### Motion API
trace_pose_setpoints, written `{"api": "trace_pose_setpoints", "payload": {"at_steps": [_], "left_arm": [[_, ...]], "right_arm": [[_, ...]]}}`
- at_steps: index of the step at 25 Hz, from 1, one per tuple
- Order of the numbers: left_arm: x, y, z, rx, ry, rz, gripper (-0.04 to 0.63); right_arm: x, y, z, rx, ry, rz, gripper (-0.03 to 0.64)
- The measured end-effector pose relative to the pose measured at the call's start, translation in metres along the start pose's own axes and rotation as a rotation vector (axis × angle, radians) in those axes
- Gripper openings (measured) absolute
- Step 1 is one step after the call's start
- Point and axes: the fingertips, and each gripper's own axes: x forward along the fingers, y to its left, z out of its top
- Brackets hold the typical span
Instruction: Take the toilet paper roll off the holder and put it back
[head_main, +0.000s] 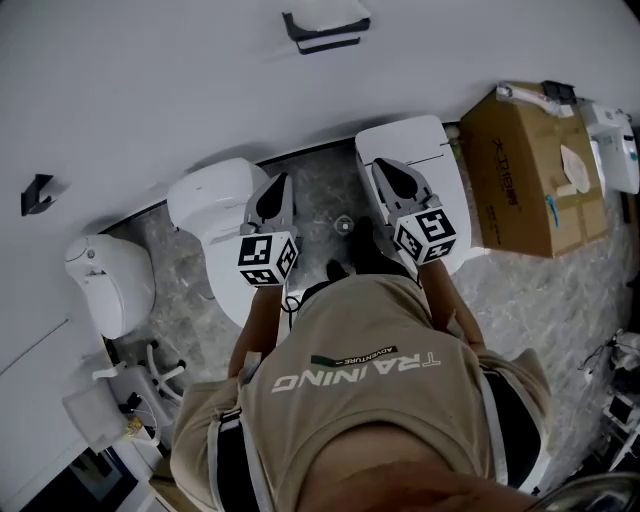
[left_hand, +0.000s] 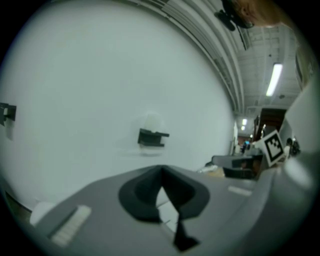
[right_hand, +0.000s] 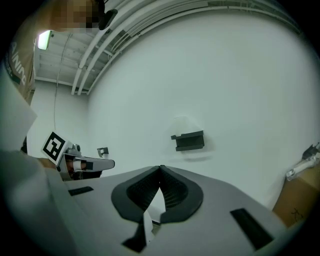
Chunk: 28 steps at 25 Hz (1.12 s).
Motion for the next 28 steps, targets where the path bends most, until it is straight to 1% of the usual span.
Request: {"api": "trace_pose_setpoints", "payload": {"at_steps": [4,9,14,17,20,24,28], "left_arm": [[0.025,0.007,0.020,0.021,-0.004,0.018,0.006],[0.068,0.012,0.046,0.052,-0.021,0.043,0.006],[0.109,0.016,0.057,0.041,-0.021,0.070,0.006],[0.131,0.020,0.061,0.037,-0.017,0.081,0.006],[0.147,0.025,0.062,0.020,-0.018,0.097,0.006],[0.158,0.033,0.067,0.022,-0.014,0.093,0.006],[0.166,0.044,0.080,0.029,-0.033,0.061,0.006]], "right_arm": [[0.027,-0.015,0.016,-0.002,-0.023,0.039,0.011],[0.057,-0.046,0.032,-0.010,-0.042,0.075,0.011],[0.078,-0.085,0.042,-0.036,-0.027,0.088,0.011],[0.094,-0.101,0.048,-0.084,-0.014,0.094,0.011],[0.111,-0.105,0.053,-0.132,-0.001,0.124,0.011],[0.130,-0.100,0.056,-0.120,0.008,0.154,0.011],[0.148,-0.097,0.060,-0.107,0.006,0.140,0.011]]}}
